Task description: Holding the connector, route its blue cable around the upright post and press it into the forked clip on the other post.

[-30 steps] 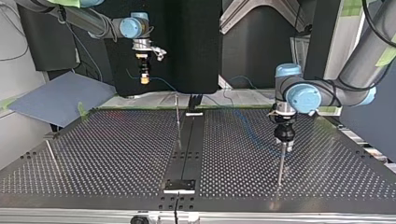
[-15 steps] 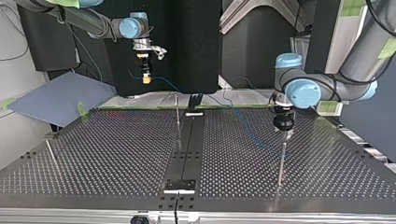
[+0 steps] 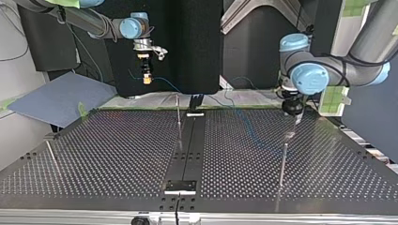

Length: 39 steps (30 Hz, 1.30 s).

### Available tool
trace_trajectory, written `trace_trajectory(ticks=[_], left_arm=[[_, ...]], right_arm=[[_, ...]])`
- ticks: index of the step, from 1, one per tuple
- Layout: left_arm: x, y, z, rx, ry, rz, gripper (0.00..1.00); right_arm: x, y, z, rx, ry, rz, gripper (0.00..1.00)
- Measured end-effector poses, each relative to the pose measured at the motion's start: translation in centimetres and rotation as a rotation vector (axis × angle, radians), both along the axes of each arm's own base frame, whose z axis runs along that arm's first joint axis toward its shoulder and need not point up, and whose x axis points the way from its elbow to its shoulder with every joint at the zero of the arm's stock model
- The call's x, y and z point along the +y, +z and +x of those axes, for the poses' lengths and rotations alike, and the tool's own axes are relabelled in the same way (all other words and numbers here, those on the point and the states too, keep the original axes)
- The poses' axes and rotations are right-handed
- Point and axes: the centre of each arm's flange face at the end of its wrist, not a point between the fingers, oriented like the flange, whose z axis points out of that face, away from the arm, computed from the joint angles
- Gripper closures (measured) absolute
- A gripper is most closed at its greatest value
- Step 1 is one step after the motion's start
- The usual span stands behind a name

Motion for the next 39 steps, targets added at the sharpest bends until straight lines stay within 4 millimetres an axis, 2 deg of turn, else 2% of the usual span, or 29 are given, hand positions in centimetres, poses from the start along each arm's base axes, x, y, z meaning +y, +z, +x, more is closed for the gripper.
trace_trajectory(ticks=[5, 14, 23, 29, 35, 39], left_arm=[[0.0, 2.7, -0.3, -0.018, -0.001, 0.038, 0.01], [0.1, 9.6, -1.0, -0.094, -0.001, 0.057, 0.01], [0.4, 16.2, -2.6, -0.171, 0.014, 0.065, 0.01], [0.2, 20.7, -4.3, -0.220, 0.005, 0.087, 0.01], [-0.8, 25.0, -6.6, -0.270, -0.053, 0.105, 0.01], [-1.8, 26.0, -8.5, -0.269, -0.106, 0.103, 0.01]], right_arm=[[0.0, 0.0, 0.0, -0.001, 0.000, 0.000, 1.00], [-0.1, 0.0, 0.0, -0.003, -0.001, -0.002, 1.00], [-0.2, 0.1, 0.1, -0.007, -0.001, -0.003, 1.00], [-0.3, 0.1, 0.2, -0.019, 0.004, 0.000, 1.00], [-0.3, 0.1, 0.2, -0.020, 0.007, 0.002, 1.00], [-0.4, 0.1, 0.2, -0.021, 0.006, 0.001, 1.00]])
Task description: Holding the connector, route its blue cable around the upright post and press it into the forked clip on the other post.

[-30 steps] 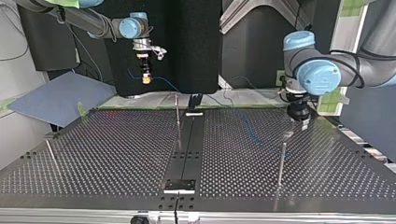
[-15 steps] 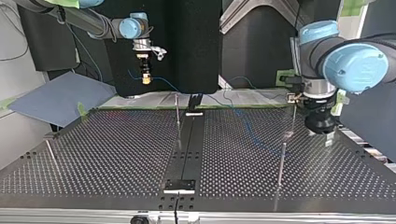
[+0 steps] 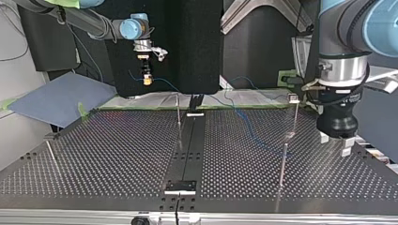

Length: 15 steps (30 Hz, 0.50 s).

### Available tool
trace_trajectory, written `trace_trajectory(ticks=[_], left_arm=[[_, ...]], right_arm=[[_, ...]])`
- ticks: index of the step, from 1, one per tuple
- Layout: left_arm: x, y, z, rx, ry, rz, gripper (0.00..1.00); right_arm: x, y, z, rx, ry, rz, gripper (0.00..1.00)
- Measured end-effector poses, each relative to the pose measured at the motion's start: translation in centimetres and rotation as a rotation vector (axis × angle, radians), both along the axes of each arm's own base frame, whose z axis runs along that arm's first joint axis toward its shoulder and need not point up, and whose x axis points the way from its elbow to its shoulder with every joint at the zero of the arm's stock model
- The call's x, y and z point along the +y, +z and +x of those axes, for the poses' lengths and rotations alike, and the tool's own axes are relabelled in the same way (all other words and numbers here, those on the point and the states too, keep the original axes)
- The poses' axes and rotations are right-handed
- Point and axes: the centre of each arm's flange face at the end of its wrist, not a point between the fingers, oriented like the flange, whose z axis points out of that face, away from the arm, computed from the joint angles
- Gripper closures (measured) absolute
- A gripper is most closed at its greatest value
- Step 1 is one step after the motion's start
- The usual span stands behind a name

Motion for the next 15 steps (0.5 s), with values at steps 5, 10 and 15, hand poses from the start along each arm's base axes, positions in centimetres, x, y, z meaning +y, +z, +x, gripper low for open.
trace_trajectory(ticks=[5, 10, 15], left_arm=[[-1.3, -0.5, -2.6, 0.038, -0.072, 0.010, 0.01], [-2.7, -1.1, -5.3, 0.074, -0.148, 0.012, 0.01], [-3.9, -1.4, -6.7, 0.110, -0.198, 0.018, 0.01]], right_arm=[[0.0, 0.0, 0.0, 0.000, 0.000, 0.001, 1.00], [0.0, 0.0, 0.0, 0.000, 0.000, 0.001, 1.00], [0.2, 0.0, 0.2, 0.001, 0.005, 0.002, 1.00]])
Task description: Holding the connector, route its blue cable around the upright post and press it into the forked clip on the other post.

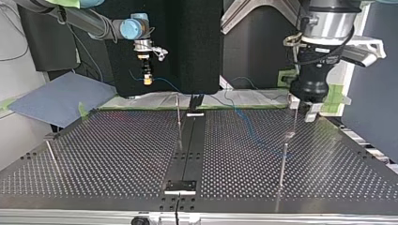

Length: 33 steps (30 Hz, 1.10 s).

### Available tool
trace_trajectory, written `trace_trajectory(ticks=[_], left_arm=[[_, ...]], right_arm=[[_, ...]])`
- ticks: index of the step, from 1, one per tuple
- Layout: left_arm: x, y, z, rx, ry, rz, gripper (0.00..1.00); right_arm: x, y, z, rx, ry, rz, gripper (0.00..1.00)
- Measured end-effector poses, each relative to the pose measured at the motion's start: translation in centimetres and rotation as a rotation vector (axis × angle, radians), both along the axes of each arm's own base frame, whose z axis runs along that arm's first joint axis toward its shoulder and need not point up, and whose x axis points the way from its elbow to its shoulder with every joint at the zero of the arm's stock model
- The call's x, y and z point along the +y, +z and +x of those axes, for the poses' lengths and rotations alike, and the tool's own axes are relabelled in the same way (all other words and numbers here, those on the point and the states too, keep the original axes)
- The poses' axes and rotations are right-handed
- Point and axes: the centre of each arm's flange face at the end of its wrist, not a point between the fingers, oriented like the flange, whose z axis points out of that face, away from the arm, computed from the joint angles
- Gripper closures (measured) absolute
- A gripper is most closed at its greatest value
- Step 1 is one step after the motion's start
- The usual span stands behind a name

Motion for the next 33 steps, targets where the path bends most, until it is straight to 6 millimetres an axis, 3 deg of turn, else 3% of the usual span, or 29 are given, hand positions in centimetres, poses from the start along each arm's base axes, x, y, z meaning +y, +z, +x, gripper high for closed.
trace_trajectory(ticks=[11, 15, 33], left_arm=[[-2.5, -3.3, 0.2, 0.159, -0.041, 0.039, 0.01], [-3.4, -3.6, -0.7, 0.190, -0.059, 0.047, 0.01], [-2.1, -3.2, -2.0, 0.206, 0.066, 0.068, 0.01]], right_arm=[[0.1, 0.0, 0.1, 0.001, 0.002, 0.002, 1.00], [0.0, 0.0, 0.0, 0.001, 0.002, 0.001, 1.00], [-0.1, 0.0, -0.1, -0.001, -0.001, -0.002, 1.00]])
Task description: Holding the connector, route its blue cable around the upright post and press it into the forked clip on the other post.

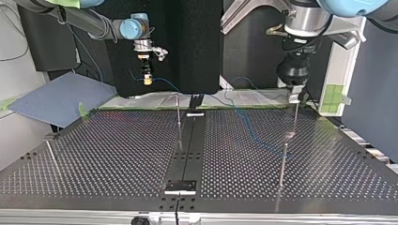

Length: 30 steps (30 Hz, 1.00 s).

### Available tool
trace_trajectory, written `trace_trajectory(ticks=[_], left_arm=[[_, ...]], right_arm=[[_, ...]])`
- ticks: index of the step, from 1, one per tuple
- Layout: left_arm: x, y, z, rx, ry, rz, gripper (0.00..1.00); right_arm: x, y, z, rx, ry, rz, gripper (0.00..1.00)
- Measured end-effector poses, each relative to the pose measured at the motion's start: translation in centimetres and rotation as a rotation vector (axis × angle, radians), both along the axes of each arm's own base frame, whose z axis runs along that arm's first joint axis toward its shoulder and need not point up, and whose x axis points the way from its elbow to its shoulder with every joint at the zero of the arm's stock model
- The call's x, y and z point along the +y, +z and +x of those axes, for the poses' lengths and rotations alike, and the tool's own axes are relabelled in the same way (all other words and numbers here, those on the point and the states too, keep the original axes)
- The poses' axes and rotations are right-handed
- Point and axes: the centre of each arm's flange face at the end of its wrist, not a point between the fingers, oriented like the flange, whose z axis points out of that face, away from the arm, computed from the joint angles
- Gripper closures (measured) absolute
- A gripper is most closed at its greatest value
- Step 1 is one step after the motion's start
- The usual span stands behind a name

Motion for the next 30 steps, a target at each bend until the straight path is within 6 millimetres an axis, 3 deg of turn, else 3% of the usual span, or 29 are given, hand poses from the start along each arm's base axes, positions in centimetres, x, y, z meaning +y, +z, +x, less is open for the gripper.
trace_trajectory(ticks=[30], left_arm=[[1.9, 0.0, -0.1, -0.009, 0.192, 0.060, 0.01]], right_arm=[[0.1, 0.0, 0.1, 0.000, 0.011, 0.001, 1.00]])
